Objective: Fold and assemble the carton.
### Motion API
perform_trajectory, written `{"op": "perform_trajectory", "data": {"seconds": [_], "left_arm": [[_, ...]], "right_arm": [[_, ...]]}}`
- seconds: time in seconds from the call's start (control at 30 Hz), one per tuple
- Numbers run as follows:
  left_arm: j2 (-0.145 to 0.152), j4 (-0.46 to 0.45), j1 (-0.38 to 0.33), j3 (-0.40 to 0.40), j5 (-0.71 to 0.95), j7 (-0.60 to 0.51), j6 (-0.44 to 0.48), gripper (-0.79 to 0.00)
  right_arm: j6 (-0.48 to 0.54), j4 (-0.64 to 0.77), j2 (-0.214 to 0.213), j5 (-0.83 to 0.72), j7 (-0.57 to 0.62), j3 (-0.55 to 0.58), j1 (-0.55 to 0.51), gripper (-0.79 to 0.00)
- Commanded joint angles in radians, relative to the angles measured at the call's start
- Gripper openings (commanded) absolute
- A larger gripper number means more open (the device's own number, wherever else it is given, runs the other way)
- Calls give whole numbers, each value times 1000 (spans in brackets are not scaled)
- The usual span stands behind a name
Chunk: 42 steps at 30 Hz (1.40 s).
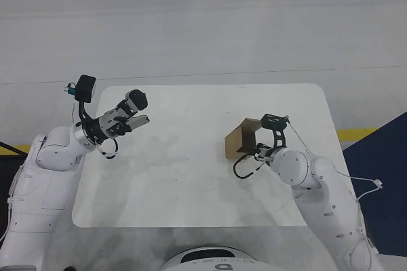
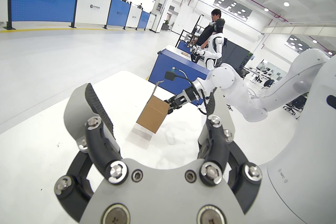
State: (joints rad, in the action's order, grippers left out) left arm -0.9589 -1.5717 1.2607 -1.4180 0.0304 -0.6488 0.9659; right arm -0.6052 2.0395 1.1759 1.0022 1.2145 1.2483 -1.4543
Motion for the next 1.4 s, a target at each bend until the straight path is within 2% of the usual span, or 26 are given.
{"op": "perform_trajectory", "data": {"seconds": [0.0, 0.2, 0.3, 0.4, 0.53, 0.57, 0.63, 0.67, 0.73, 0.83, 0.93, 1.1, 1.37], "left_arm": [[0, 0, 0, 0, 0, 0, 0, 0], [0, 0, 0, 0, 0, 0, 0, 0], [3, -22, 5, 1, -37, -31, -3, 0], [24, -87, 18, -5, -172, -204, 1, 0], [72, -218, 20, 93, -418, -316, -110, 0], [80, -228, 10, 116, -436, -326, -120, 0], [87, -227, -20, 154, -446, -339, -134, 0], [86, -228, -38, 179, -468, -348, -142, 0], [76, -214, -71, 231, -485, -328, -174, 0], [55, -199, -124, 328, -579, -291, -233, 0], [26, -164, -181, 435, -682, -238, -275, 0], [-27, -79, -269, 594, -787, -143, -337, 0], [-110, 63, -384, 759, -852, -57, -450, 0]], "right_arm": [[-2, -14, 3, -32, -8, -4, 1, -369], [-13, -48, 11, -114, -104, 24, 1, -209], [31, 26, 13, -224, -199, 91, -44, -237], [130, 72, 13, -363, -286, 173, -110, -256], [250, 21, 14, -482, -397, 246, -154, -339], [282, 0, 15, -515, -418, 250, -154, -332], [345, -49, 18, -565, -465, 254, -147, -397], [377, -82, 20, -592, -498, 254, -140, -397], [430, -156, 22, -623, -545, 248, -125, -456], [495, -236, 25, -681, -573, 239, -109, -499], [533, -287, 23, -694, -550, 233, -101, -465], [585, -322, 16, -716, -480, 236, -98, -434], [672, -362, -2, -779, -272, 252, -94, -456]]}}
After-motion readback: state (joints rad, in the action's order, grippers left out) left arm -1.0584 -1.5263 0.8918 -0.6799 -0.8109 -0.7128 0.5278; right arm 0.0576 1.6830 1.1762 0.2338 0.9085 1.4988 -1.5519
